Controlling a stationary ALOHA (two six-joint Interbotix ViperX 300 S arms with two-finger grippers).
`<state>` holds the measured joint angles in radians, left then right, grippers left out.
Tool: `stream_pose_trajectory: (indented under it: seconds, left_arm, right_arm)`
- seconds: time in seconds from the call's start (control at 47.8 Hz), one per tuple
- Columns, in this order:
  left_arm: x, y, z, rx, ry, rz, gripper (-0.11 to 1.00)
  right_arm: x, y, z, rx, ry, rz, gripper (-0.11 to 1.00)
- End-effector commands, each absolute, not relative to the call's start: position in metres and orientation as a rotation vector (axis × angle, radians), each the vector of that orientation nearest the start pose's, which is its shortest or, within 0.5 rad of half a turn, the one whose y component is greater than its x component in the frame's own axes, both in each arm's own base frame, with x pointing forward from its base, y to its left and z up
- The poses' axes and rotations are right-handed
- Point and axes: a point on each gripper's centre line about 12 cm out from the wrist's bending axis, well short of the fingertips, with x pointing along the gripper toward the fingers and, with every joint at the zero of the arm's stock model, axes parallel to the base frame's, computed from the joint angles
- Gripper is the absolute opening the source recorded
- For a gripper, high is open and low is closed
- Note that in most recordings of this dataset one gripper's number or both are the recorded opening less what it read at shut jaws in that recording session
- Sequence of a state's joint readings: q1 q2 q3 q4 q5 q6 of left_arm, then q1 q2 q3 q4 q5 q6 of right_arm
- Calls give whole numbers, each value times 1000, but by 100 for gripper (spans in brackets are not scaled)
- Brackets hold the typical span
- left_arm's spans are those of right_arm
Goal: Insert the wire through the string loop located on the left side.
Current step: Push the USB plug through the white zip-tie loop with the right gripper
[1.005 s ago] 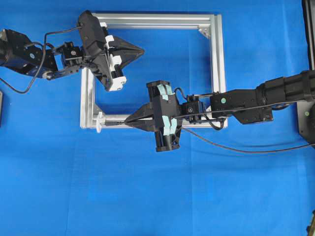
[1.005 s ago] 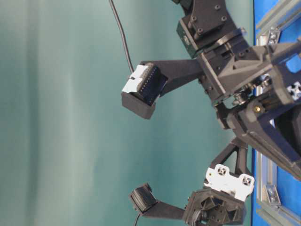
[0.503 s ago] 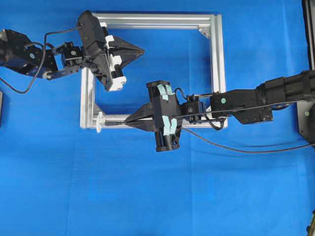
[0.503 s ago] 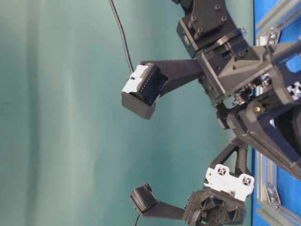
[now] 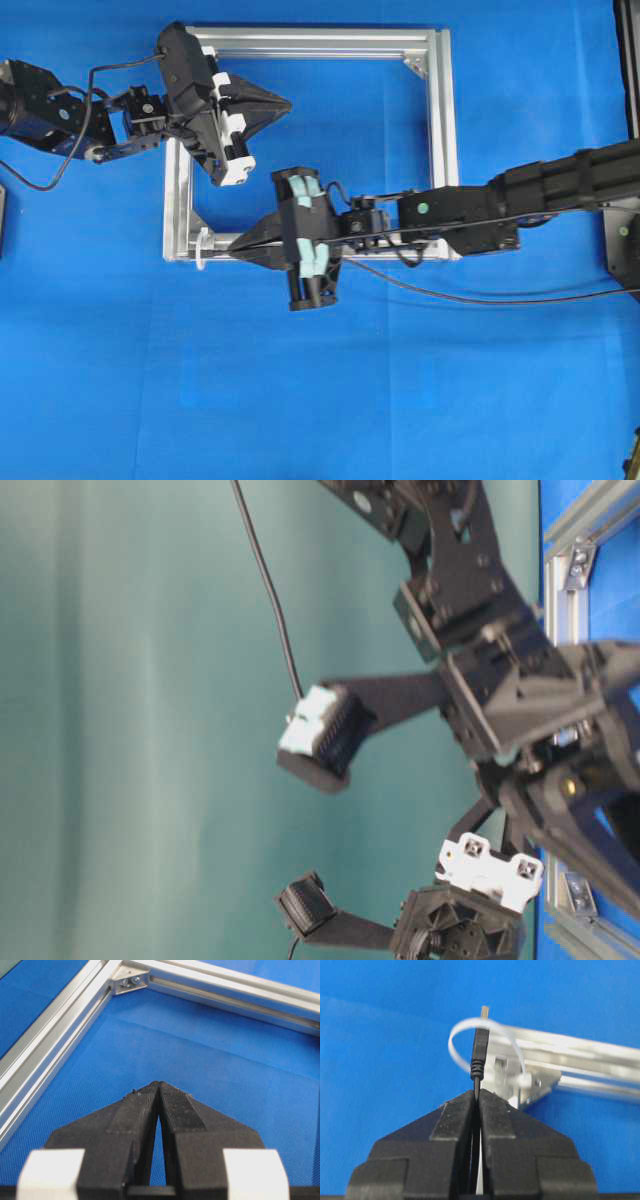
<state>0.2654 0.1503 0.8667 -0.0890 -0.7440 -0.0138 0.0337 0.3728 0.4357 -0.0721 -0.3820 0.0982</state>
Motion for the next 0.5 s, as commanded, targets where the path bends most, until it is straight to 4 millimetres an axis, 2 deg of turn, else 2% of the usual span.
stream_pose_trajectory:
  seconds: [0.0, 0.251, 0.482]
  left_arm:
    - [362, 105, 143, -101, 218, 330, 0]
    - [362, 104, 143, -101, 218, 328, 0]
    - [361, 104, 142, -101, 219, 328, 0]
  right_arm:
    - [491, 20, 136, 29, 384, 55, 0]
    - [506, 21, 140, 26, 361, 56, 0]
    - [506, 21, 138, 26, 364, 56, 0]
